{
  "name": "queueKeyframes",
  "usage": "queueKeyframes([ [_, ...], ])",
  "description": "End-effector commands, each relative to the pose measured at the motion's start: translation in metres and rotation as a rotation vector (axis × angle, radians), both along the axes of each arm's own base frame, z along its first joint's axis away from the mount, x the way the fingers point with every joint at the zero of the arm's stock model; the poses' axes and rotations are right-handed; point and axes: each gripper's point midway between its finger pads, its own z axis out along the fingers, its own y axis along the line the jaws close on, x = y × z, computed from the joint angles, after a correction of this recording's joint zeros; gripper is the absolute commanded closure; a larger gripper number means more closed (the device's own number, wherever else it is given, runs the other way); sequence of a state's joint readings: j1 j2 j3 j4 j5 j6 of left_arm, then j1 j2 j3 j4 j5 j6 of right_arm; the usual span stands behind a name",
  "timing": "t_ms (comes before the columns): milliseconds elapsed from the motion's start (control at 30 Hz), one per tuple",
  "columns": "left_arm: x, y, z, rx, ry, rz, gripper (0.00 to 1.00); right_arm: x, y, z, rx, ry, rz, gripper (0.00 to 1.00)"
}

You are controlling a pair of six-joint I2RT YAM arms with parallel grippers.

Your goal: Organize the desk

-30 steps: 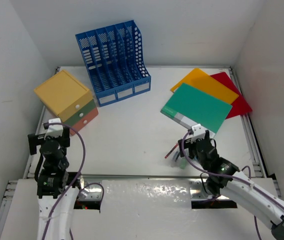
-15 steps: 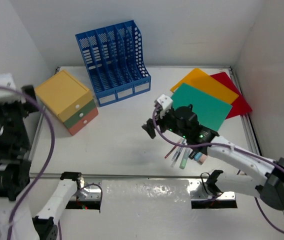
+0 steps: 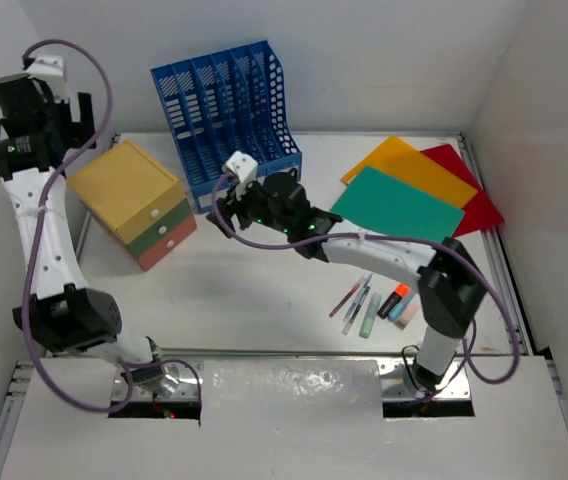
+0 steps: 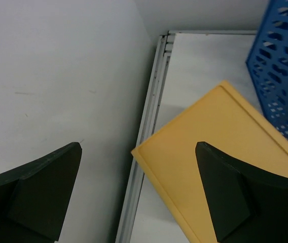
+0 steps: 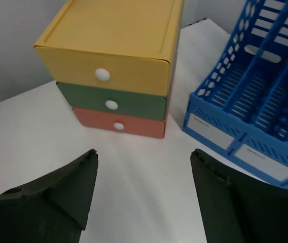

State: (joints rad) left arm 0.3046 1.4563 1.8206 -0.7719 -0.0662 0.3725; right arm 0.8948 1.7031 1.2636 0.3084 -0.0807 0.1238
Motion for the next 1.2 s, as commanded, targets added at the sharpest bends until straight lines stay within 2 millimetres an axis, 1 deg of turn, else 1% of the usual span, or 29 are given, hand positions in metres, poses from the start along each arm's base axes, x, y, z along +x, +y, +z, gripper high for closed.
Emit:
queueKeyframes([
  [0,0.012,0.004,0.021,-0.13,-0.105,-0.087,0.06,0.003,0.041,0.036,0.123,-0.051,0.057,0.3],
  [33,0.016,0.008,0.016,-0.132,-0.105,-0.083,0.06,0.003,0.055,0.019,0.104,-0.038,0.068,0.3],
  [67,0.023,0.014,0.015,-0.127,-0.117,-0.077,0.06,0.006,0.064,0.03,0.133,-0.064,0.071,0.32],
  [100,0.031,0.019,0.004,-0.14,-0.099,-0.073,0.06,0.009,0.08,0.028,0.147,-0.072,0.082,0.38],
  [133,0.036,0.025,-0.001,-0.148,-0.091,-0.071,0.05,0.009,0.087,0.024,0.145,-0.07,0.088,0.39],
  [167,0.039,0.035,-0.005,-0.172,-0.09,-0.054,0.05,0.011,0.094,0.023,0.154,-0.082,0.09,0.4],
  [200,0.044,0.037,-0.002,-0.195,-0.098,-0.075,0.06,0.009,0.104,0.021,0.153,-0.09,0.102,0.41],
  [233,0.048,0.044,-0.004,-0.214,-0.096,-0.072,0.06,0.015,0.115,0.014,0.143,-0.109,0.094,0.41],
  [267,0.056,0.055,-0.022,-0.265,-0.069,-0.06,0.06,0.017,0.121,0.012,0.143,-0.122,0.09,0.41],
  [300,0.061,0.059,-0.015,-0.267,-0.088,-0.059,0.06,0.017,0.128,0.009,0.145,-0.131,0.088,0.41],
  [333,0.07,0.065,-0.026,-0.285,-0.07,-0.051,0.07,0.021,0.135,0.02,0.168,-0.155,0.082,0.41],
  [367,0.073,0.067,-0.027,-0.289,-0.071,-0.051,0.06,0.025,0.145,0.001,0.152,-0.141,0.085,0.41],
  [400,0.079,0.07,-0.03,-0.291,-0.068,-0.056,0.07,0.028,0.152,0.014,0.183,-0.157,0.086,0.41],
  [433,0.08,0.068,-0.028,-0.291,-0.071,-0.062,0.07,0.03,0.157,0.009,0.179,-0.156,0.085,0.41],
  [467,0.082,0.069,-0.036,-0.297,-0.055,-0.066,0.07,0.034,0.163,-0.01,0.154,-0.137,0.076,0.42],
  [533,0.083,0.073,-0.052,-0.295,-0.021,-0.063,0.07,0.035,0.169,-0.009,0.173,-0.15,0.065,0.43],
  [567,0.084,0.076,-0.056,-0.284,-0.017,-0.055,0.07,0.036,0.17,-0.015,0.17,-0.152,0.056,0.44],
  [600,0.083,0.076,-0.074,-0.297,0.017,-0.05,0.07,0.033,0.172,-0.016,0.173,-0.156,0.06,0.44],
  [667,0.082,0.075,-0.082,-0.284,0.023,-0.059,0.07,0.035,0.172,-0.02,0.16,-0.167,0.044,0.45],
  [700,0.077,0.073,-0.096,-0.296,0.049,-0.059,0.07,0.035,0.172,-0.022,0.16,-0.17,0.038,0.46],
  [767,0.077,0.072,-0.104,-0.293,0.049,-0.06,0.07,0.038,0.171,-0.024,0.163,-0.173,0.021,0.51],
  [800,0.074,0.07,-0.116,-0.303,0.069,-0.063,0.07,0.04,0.171,-0.025,0.163,-0.175,0.01,0.52],
  [833,0.072,0.07,-0.112,-0.287,0.057,-0.068,0.07,0.041,0.172,-0.023,0.172,-0.178,0.007,0.53],
  [900,0.068,0.068,-0.119,-0.286,0.066,-0.072,0.07,0.041,0.175,-0.025,0.173,-0.176,0.008,0.57],
  [933,0.067,0.066,-0.116,-0.274,0.059,-0.078,0.07,0.042,0.177,-0.019,0.183,-0.181,0.009,0.58],
  [967,0.066,0.067,-0.12,-0.274,0.067,-0.078,0.07,0.042,0.179,-0.018,0.183,-0.184,0.009,0.6],
  [1000,0.066,0.066,-0.119,-0.269,0.065,-0.082,0.07,0.043,0.18,-0.015,0.188,-0.188,0.009,0.6],
  [1033,0.065,0.064,-0.119,-0.266,0.07,-0.095,0.07,0.044,0.181,-0.019,0.18,-0.185,0.006,0.61],
  [1167,0.063,0.062,-0.12,-0.263,0.073,-0.111,0.08,0.046,0.183,-0.024,0.176,-0.177,-0.004,0.63],
])
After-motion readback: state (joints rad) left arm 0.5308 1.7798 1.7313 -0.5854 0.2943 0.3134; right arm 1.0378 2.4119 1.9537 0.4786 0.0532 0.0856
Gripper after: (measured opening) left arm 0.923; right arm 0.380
